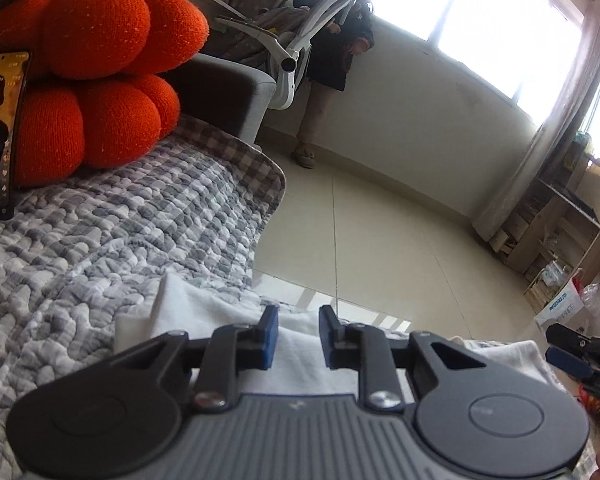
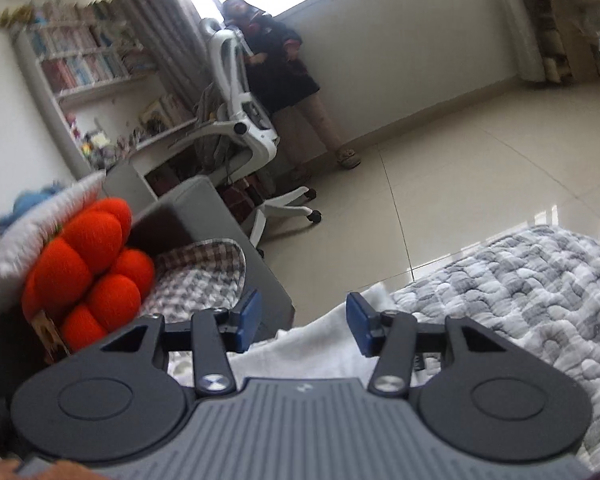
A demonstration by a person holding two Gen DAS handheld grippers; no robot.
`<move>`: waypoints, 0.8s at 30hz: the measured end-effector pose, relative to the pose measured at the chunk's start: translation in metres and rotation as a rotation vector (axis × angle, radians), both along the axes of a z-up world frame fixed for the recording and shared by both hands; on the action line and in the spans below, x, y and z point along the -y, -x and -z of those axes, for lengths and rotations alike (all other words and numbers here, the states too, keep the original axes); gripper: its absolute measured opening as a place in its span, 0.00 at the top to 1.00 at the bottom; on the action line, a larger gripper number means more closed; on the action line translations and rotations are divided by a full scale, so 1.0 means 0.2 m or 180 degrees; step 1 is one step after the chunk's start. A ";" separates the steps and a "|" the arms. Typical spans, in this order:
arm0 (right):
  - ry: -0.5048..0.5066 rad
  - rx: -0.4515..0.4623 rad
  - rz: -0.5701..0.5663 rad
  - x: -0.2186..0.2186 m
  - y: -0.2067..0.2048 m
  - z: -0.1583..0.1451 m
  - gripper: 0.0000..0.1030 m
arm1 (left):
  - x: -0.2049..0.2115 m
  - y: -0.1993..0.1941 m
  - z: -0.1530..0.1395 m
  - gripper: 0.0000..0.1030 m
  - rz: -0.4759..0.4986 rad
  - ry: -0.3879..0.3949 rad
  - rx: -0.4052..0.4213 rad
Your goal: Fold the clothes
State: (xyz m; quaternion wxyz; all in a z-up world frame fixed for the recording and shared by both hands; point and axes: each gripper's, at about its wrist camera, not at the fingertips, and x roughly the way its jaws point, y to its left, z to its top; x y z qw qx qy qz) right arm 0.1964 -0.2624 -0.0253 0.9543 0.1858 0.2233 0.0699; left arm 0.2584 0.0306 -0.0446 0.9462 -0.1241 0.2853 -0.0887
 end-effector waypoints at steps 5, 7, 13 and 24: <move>0.0736 -0.0041 0.0100 -0.13 -0.08 0.14 0.52 | -0.02 -0.02 0.08 0.97 -0.0136 -0.0349 0.0117; 0.0647 -0.0256 0.0204 -0.06 -0.13 0.20 0.63 | -0.04 -0.01 0.08 0.97 -0.0109 -0.0276 0.0157; 0.0134 -0.0239 0.0265 0.12 -0.06 0.20 0.76 | -0.15 0.07 0.08 0.97 -0.0076 -0.0059 0.0277; 0.0192 -0.0259 0.0342 0.16 0.10 0.04 0.34 | -0.25 0.27 -0.06 0.52 0.0073 0.0046 0.0152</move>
